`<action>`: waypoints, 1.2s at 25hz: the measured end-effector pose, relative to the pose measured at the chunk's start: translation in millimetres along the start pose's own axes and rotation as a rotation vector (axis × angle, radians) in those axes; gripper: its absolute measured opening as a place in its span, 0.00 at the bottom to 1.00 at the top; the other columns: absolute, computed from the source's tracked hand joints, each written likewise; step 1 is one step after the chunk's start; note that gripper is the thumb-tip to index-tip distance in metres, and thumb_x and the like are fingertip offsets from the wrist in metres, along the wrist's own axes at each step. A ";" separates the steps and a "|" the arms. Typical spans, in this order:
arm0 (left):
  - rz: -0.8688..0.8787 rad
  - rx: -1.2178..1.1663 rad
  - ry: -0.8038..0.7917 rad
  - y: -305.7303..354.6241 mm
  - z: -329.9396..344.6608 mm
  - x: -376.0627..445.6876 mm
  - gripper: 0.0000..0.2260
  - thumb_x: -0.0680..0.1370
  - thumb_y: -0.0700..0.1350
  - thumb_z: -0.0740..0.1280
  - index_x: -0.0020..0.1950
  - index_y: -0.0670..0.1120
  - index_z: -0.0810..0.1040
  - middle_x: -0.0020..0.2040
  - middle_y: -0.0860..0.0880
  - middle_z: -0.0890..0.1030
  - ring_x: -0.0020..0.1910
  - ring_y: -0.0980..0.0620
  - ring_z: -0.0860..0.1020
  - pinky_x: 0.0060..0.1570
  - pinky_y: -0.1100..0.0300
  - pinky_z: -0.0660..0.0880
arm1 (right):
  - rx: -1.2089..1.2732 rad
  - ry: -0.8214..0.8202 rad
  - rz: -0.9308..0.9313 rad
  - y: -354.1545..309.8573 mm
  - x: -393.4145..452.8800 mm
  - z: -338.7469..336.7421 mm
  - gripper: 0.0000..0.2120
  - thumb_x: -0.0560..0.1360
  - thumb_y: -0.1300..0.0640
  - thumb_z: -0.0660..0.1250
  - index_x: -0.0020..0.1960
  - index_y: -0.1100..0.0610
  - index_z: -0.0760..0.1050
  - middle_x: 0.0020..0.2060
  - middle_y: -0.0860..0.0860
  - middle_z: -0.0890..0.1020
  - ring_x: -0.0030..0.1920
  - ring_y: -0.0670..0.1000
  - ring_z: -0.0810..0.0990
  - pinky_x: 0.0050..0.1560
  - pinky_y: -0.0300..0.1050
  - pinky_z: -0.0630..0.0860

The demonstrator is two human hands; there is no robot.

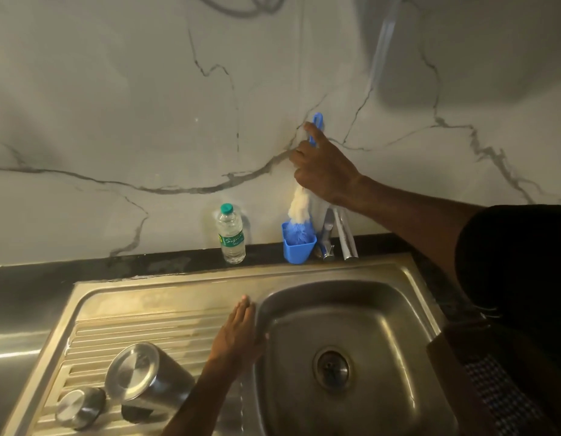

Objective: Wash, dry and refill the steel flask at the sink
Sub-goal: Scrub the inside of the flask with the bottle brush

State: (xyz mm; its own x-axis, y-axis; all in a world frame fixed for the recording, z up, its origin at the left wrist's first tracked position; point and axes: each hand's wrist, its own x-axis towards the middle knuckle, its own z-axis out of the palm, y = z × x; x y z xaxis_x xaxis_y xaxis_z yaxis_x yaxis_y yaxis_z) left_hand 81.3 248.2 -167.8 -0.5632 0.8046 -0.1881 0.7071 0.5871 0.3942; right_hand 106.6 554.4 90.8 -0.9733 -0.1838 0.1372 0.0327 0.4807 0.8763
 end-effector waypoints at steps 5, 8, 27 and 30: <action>-0.005 -0.121 -0.063 5.9 -11.6 -0.7 0.35 0.82 0.55 0.67 0.84 0.44 0.57 0.86 0.41 0.52 0.85 0.42 0.52 0.81 0.52 0.52 | 0.074 -0.109 0.228 35.8 -33.3 -40.0 0.14 0.67 0.70 0.76 0.36 0.52 0.81 0.41 0.51 0.80 0.44 0.55 0.81 0.74 0.67 0.66; -0.031 -0.213 0.018 15.6 -18.8 -7.8 0.32 0.84 0.53 0.66 0.83 0.43 0.59 0.85 0.41 0.57 0.84 0.43 0.54 0.81 0.52 0.54 | 0.190 -0.212 0.457 48.0 -59.1 -78.7 0.08 0.69 0.65 0.75 0.43 0.53 0.83 0.45 0.53 0.82 0.51 0.59 0.81 0.73 0.66 0.67; -0.087 -0.710 0.764 71.0 -21.6 -170.7 0.13 0.81 0.33 0.66 0.59 0.48 0.82 0.50 0.49 0.86 0.49 0.52 0.84 0.45 0.67 0.77 | 1.618 -0.451 1.507 -216.5 -222.7 -179.3 0.16 0.78 0.40 0.67 0.45 0.53 0.81 0.40 0.47 0.85 0.47 0.57 0.84 0.44 0.48 0.75; -0.165 -0.720 0.808 68.2 -14.9 -193.6 0.14 0.80 0.30 0.67 0.57 0.46 0.83 0.46 0.49 0.86 0.45 0.53 0.84 0.42 0.67 0.76 | 1.691 -0.501 1.442 -258.2 -234.1 -174.4 0.19 0.79 0.40 0.66 0.38 0.53 0.76 0.32 0.46 0.81 0.39 0.54 0.81 0.41 0.50 0.76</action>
State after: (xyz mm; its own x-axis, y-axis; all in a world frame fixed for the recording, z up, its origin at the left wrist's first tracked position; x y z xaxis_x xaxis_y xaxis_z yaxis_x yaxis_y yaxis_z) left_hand 232.2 131.1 -91.0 -0.9281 0.2712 0.2550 0.3297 0.2809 0.9013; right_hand 365.6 323.8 -87.0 -0.4593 0.8621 -0.2140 0.6356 0.1507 -0.7571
